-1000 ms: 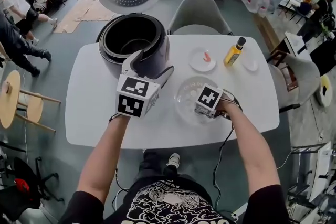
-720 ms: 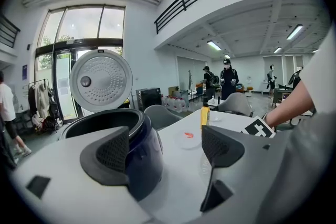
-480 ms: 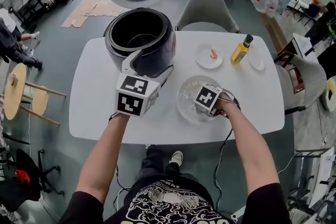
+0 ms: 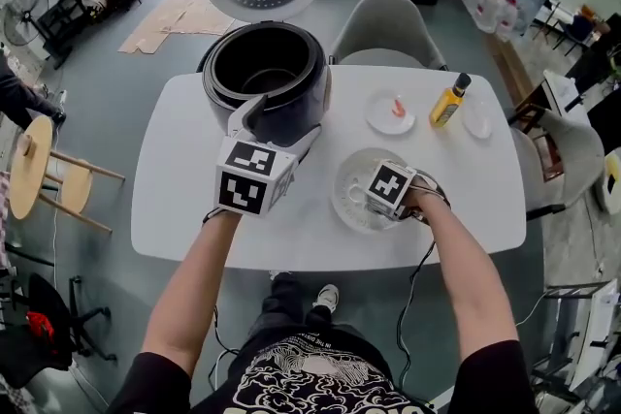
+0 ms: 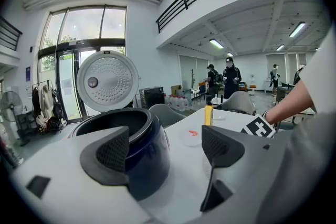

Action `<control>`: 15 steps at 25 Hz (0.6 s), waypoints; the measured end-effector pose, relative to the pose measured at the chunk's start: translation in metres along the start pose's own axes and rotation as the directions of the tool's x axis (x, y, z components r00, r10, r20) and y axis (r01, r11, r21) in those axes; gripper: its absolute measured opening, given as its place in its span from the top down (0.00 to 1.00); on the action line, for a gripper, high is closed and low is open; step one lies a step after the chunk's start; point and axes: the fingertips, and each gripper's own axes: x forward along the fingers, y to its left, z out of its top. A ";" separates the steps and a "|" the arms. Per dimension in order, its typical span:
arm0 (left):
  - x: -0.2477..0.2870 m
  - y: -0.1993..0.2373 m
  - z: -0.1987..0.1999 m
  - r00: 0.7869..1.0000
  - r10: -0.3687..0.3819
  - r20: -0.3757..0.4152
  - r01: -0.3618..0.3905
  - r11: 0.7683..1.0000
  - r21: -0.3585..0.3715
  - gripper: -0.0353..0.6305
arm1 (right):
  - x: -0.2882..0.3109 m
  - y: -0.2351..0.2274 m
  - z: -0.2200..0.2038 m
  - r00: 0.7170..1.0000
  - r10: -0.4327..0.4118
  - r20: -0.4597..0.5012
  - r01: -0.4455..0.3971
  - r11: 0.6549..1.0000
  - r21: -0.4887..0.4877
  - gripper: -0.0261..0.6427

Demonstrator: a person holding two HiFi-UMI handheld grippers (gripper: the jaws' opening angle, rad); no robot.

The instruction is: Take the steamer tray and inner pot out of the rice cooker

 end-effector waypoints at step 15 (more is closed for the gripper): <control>-0.025 0.036 0.032 0.999 0.013 0.039 -0.011 0.999 -0.047 0.32 | -0.154 -0.035 0.109 0.913 -0.129 0.388 0.115 0.992 0.060 0.48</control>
